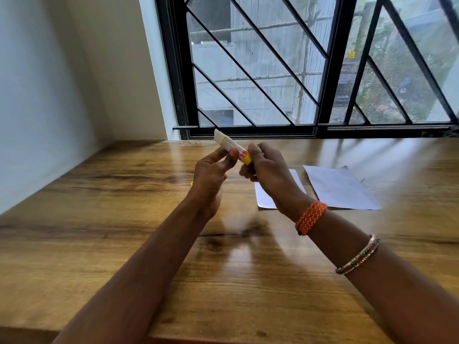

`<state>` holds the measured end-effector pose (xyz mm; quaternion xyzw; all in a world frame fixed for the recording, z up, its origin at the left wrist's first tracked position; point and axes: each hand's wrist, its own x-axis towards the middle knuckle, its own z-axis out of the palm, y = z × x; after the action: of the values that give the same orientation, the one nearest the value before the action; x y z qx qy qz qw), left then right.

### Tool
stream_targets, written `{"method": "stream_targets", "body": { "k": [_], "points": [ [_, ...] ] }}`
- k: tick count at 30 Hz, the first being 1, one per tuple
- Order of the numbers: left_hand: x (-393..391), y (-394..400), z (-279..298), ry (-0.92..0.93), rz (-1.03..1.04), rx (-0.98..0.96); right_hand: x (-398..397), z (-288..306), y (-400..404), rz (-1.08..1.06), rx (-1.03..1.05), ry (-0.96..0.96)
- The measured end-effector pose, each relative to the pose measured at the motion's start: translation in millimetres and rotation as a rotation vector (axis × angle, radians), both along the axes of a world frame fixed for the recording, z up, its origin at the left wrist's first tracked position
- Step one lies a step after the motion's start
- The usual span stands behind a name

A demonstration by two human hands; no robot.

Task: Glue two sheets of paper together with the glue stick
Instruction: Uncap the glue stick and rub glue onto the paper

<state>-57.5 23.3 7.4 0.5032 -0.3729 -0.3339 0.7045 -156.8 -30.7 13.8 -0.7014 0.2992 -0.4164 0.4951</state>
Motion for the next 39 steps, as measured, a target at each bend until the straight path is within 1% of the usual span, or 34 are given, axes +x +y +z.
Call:
{"method": "stream_targets", "body": {
  "k": [1,4,6,8,13,15,16,18,19,20,21,24,27,28,30,32,36,39],
  "points": [
    [-1,0,0,0.005,0.018,0.01,1,-2,1,-0.057,-0.108,-0.039],
    [-2,1,1,0.079,0.062,0.019,0,-5,5,-0.166,-0.563,-0.082],
    [-2,4,3,0.129,0.065,0.019,0,-9,7,-0.174,-0.819,0.003],
    [-1,6,5,0.149,0.072,0.018,1,-12,8,-0.199,-0.913,0.091],
    [-3,5,6,0.13,0.07,0.008,-3,-11,3,-0.249,-0.916,0.008],
    [-1,4,7,0.104,0.03,-0.009,-2,-10,0,-0.263,-0.852,0.016],
    [0,3,7,0.086,0.017,-0.016,-1,-10,-1,-0.241,-0.746,0.017],
    [-1,1,6,0.059,0.001,-0.029,1,-7,-3,-0.098,-0.408,-0.037],
    [-2,1,6,0.054,-0.01,-0.032,2,-7,-3,-0.035,-0.282,-0.077],
    [-3,1,5,0.054,-0.025,-0.032,2,-7,-2,-0.006,-0.241,-0.098],
    [-4,1,5,0.059,-0.042,-0.029,2,-7,0,-0.015,-0.27,-0.104],
    [-4,1,5,0.081,-0.056,-0.022,2,-9,3,-0.146,-0.524,-0.067],
    [-2,2,5,0.084,-0.03,-0.006,1,-9,4,-0.179,-0.733,-0.091],
    [-2,2,5,0.097,-0.022,-0.004,-1,-10,4,-0.195,-0.818,-0.078],
    [-2,4,5,0.126,-0.011,-0.02,-2,-12,5,-0.238,-0.961,0.021],
    [-4,7,9,0.154,-0.005,-0.026,-3,-12,8,-0.299,-1.015,0.096],
    [-4,6,10,0.177,0.019,0.021,-5,-10,8,-0.39,-1.065,0.152],
    [-2,2,8,0.165,0.01,0.019,-5,-10,6,-0.407,-1.002,0.158]
  ]
}}
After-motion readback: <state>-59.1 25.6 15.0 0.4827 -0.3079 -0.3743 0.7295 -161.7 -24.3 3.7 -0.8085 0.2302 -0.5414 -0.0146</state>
